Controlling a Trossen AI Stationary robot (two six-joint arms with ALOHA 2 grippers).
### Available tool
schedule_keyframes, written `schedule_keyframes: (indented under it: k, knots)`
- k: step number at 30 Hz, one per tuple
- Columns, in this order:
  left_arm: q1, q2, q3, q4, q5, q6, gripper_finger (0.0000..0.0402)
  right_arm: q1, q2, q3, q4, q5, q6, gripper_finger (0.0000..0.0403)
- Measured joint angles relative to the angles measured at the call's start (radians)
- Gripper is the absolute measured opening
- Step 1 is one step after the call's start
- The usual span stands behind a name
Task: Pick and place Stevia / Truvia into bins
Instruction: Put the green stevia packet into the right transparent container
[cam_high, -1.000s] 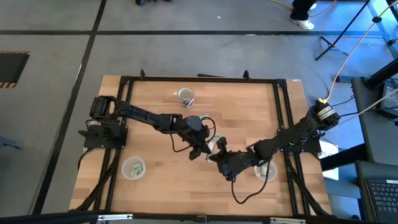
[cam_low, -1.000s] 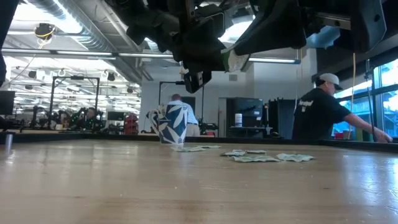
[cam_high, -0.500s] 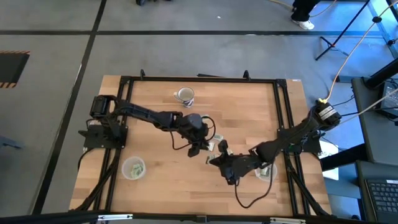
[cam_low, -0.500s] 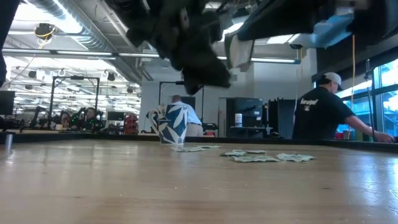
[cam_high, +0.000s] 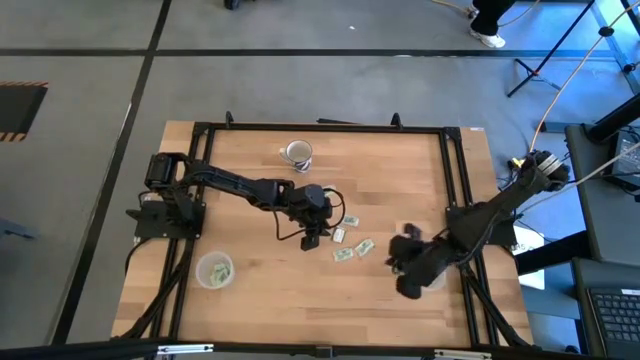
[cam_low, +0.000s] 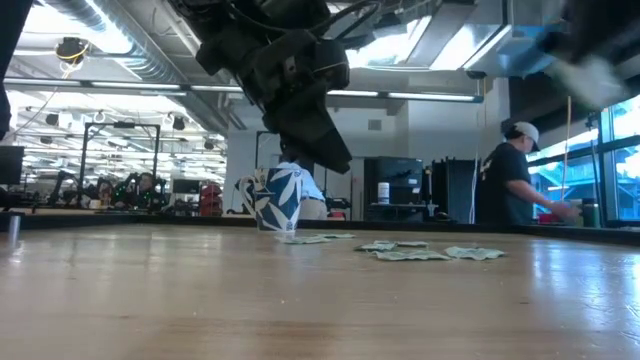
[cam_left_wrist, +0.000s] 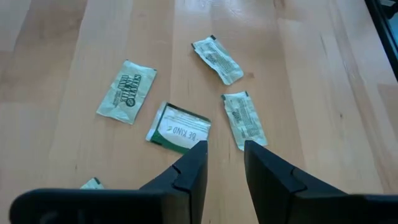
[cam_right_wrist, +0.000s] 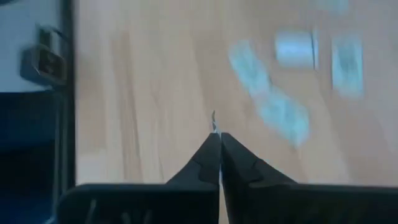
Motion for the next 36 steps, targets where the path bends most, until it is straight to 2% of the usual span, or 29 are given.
schedule_keyframes:
  k: [6,10,15,26,30,36]
  knots:
    - [0.000,0.000,0.000,0.006,-0.001,0.000,0.0095,0.062,-0.013,-0.003,-0.358,-0.132,0.471,0.0002]
    - [0.000,0.000,0.000,0.006,-0.001,0.000,0.0093,0.108,-0.008,-0.047,-0.421,-0.197,0.635,0.0002]
    - [0.000,0.000,0.000,0.003,-0.001,0.000,0.0092,0.149,-0.006,-0.090,-0.371,-0.200,0.669,0.0002]
    - [0.000,0.000,0.000,0.000,-0.002,0.000,0.0095,0.158,0.013,-0.176,-0.240,-0.203,0.717,0.0005]
    - [0.000,0.000,0.000,-0.003,-0.002,0.000,0.0093,0.158,0.012,-0.187,-0.241,-0.225,0.718,0.0024]
    - [0.000,0.000,0.000,-0.008,-0.002,0.000,0.0096,0.158,0.012,-0.186,-0.241,-0.240,0.717,0.0074]
